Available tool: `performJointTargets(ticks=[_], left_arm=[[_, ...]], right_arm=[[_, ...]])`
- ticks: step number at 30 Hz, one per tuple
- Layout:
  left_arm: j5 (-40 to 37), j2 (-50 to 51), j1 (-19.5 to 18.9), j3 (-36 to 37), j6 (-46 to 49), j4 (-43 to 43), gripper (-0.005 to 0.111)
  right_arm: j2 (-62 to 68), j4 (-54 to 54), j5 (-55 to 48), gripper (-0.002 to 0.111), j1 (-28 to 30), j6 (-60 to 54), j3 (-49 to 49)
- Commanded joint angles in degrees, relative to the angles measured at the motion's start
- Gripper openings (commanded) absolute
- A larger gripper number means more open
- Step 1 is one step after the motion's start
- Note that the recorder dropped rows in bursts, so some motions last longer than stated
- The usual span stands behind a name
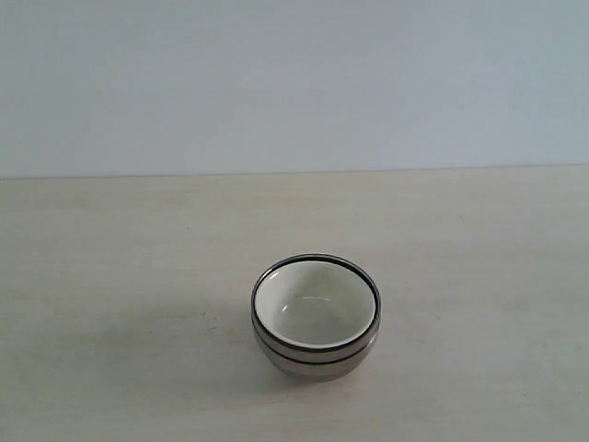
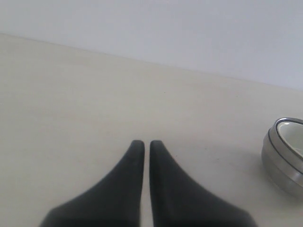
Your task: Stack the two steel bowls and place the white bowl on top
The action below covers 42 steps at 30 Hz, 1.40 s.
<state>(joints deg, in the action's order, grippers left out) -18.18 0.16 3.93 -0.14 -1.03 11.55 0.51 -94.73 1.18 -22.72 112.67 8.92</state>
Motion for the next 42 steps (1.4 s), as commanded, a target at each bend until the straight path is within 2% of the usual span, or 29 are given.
performJointTargets(ticks=[1,9,25,28,37,40,42], left_arm=[[0.3,-0.2,-0.1,0.1,-0.5,0.0,0.004],[0.3,-0.2,-0.1,0.1,-0.5,0.0,0.004],[0.3,-0.2,-0.1,0.1,-0.5,0.0,0.004],[0.3,-0.2,-0.1,0.1,-0.5,0.0,0.004],[0.3,-0.2,-0.1,0.1,-0.5,0.0,0.004],[0.3,-0.2,-0.1,0.1,-0.5,0.0,0.004],[0.3,-0.2,-0.1,0.1,-0.5,0.0,0.004]], right_arm=[[-0.5,-0.3,1.2,0.000,0.5,-0.8,-0.2],[-0.5,0.3,4.4,0.000,0.5,6.1,-0.2],[-0.5,0.2,5.5,0.000,0.5,-1.3,-0.2],[-0.5,-5.2,7.0,0.000,0.5,5.6,-0.2],[-0.5,-5.2,4.2,0.000,0.5,7.0,-3.0],[-0.5,-1.6,2.1,0.000,0.5,3.4,-3.1],[-0.5,5.3,0.1,0.000,0.5,-2.8,-3.1]])
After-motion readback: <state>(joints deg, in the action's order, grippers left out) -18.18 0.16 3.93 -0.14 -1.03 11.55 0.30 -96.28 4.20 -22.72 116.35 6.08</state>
